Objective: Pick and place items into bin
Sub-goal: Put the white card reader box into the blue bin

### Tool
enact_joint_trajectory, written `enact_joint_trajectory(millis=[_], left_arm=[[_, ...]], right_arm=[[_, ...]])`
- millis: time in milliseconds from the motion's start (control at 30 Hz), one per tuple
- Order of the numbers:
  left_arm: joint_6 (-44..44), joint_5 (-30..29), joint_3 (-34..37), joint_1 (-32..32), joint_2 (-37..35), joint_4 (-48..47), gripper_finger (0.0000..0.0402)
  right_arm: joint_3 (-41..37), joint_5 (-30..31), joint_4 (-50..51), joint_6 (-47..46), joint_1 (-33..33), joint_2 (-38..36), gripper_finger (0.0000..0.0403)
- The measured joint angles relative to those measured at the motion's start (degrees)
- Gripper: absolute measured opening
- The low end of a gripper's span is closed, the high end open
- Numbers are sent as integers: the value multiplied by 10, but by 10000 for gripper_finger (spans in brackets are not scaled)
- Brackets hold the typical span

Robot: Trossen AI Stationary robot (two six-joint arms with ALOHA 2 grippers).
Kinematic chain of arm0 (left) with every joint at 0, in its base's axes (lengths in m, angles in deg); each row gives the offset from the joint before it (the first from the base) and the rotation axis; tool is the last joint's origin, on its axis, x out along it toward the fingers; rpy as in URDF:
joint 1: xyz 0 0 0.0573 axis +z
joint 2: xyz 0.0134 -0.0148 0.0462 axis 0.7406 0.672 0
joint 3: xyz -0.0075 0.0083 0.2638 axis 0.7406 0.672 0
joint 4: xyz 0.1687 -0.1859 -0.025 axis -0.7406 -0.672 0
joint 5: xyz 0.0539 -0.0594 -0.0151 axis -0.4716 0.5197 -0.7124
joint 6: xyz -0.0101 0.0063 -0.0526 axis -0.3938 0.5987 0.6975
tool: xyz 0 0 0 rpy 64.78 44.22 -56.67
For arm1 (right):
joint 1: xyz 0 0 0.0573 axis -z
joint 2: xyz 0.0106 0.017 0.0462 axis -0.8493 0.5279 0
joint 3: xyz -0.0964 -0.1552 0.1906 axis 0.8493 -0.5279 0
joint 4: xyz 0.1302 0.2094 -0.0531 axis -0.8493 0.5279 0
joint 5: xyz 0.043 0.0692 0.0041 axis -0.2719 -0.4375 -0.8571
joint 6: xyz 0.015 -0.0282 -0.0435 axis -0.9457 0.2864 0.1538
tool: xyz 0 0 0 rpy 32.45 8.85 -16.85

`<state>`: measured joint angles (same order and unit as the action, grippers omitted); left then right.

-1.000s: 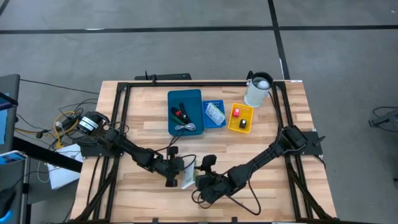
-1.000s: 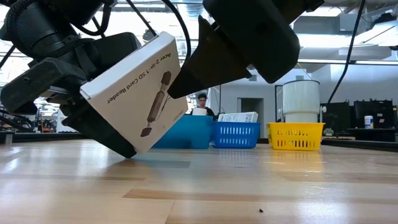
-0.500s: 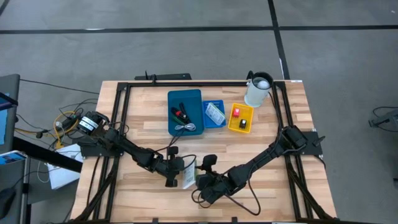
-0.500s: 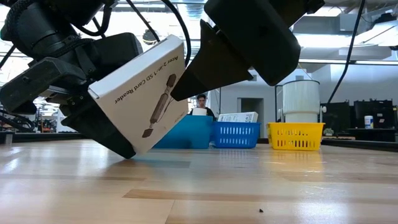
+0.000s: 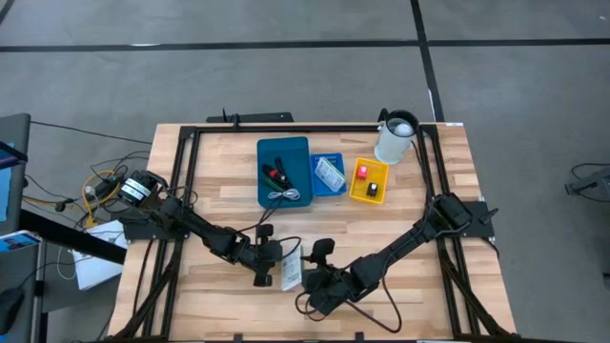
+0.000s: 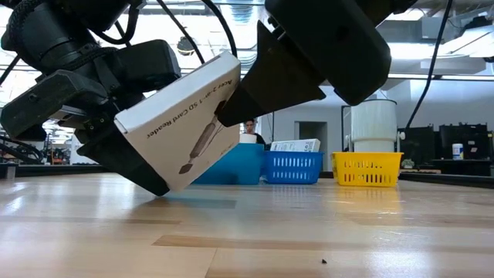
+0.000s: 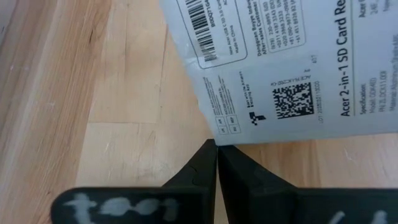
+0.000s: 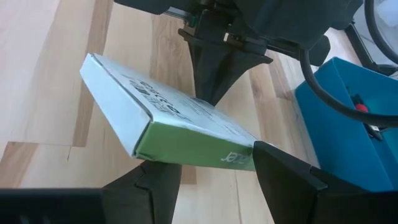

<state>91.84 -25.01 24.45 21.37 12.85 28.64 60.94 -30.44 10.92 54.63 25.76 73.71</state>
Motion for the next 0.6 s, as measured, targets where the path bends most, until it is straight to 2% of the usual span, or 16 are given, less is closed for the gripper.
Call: enact_joint_trajectory(millis=[600], left_arm=[[3,0,0,0,0,-1,0]], right_arm=[[0,13,0,8,0,0,192]])
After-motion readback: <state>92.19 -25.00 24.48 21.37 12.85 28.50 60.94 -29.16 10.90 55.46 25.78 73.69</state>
